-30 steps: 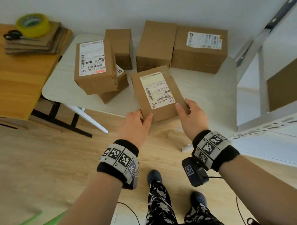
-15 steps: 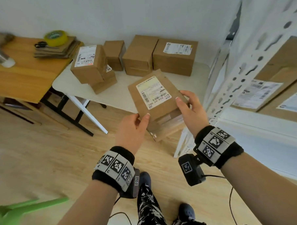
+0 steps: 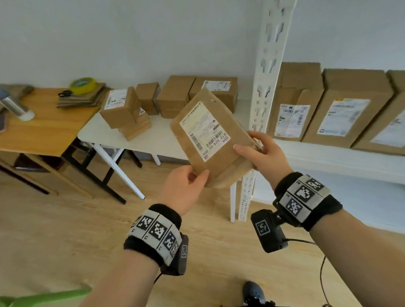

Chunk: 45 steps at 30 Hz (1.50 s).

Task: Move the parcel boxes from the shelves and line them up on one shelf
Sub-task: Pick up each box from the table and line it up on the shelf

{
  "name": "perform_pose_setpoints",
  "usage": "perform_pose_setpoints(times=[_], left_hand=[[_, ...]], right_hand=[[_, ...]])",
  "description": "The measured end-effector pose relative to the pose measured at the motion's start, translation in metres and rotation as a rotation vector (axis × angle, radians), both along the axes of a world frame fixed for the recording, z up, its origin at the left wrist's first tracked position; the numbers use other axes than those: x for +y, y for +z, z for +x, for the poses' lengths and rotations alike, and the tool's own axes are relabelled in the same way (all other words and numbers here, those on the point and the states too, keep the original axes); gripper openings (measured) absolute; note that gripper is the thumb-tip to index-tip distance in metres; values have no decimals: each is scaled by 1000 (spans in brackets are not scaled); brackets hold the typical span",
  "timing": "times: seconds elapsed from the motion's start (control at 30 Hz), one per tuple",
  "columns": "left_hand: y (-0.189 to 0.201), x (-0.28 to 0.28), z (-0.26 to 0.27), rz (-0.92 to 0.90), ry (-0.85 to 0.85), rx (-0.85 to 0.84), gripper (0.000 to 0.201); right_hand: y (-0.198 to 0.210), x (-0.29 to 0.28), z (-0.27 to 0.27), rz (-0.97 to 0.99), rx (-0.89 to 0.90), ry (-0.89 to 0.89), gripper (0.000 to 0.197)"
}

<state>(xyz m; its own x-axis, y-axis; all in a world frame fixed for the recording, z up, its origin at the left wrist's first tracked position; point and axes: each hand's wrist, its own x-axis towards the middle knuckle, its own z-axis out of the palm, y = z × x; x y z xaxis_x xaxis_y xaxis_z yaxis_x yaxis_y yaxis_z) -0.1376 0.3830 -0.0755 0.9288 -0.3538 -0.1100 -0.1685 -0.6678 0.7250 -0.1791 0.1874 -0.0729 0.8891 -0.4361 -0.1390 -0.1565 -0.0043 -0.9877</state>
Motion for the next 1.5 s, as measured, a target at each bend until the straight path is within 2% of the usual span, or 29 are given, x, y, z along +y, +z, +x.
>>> perform_pose_setpoints(times=[0.1,0.2,0.3,0.4,0.53,0.63,0.73,0.8,0.93,1.0,1.13,1.27,1.33,1.43,1.5], left_hand=[[4,7,-8,213,-45,-84,51],[16,4,-17,189,-71,-389,69],[30,-13,-25,213,-227,-580,88],[39,-38,-28,358,-462,-594,107],[45,-75,-41,549,-720,-551,126],[48,-102,-59,566,-808,-537,132],[51,-132,-82,460,-850,-503,130],[53,-156,-97,362,-825,-409,127],[51,-220,-136,175,-712,-242,128],[50,-258,-161,97,-671,-195,127],[44,-329,-209,-16,-654,-122,125],[41,-391,-252,-139,-693,-38,110],[39,-421,-271,-134,-753,-28,102],[33,-461,-292,-110,-806,-81,90],[34,-483,-303,-70,-805,-121,83]], right_hand=[[9,-2,-21,-257,23,-40,73],[19,-1,-45,-569,45,-3,85],[31,0,-74,-796,22,48,88],[38,-4,-105,-902,60,109,85],[43,-19,-142,-995,22,158,84],[46,-39,-165,-1015,7,164,89],[50,-67,-191,-1005,19,147,104],[55,-92,-213,-948,53,57,111],[59,-152,-262,-783,137,-284,113],[58,-184,-288,-709,167,-394,113],[59,-247,-339,-585,173,-528,112],[59,-301,-384,-492,150,-546,117],[58,-323,-402,-476,126,-588,112],[54,-348,-421,-518,141,-652,90],[49,-363,-427,-547,143,-702,87]])
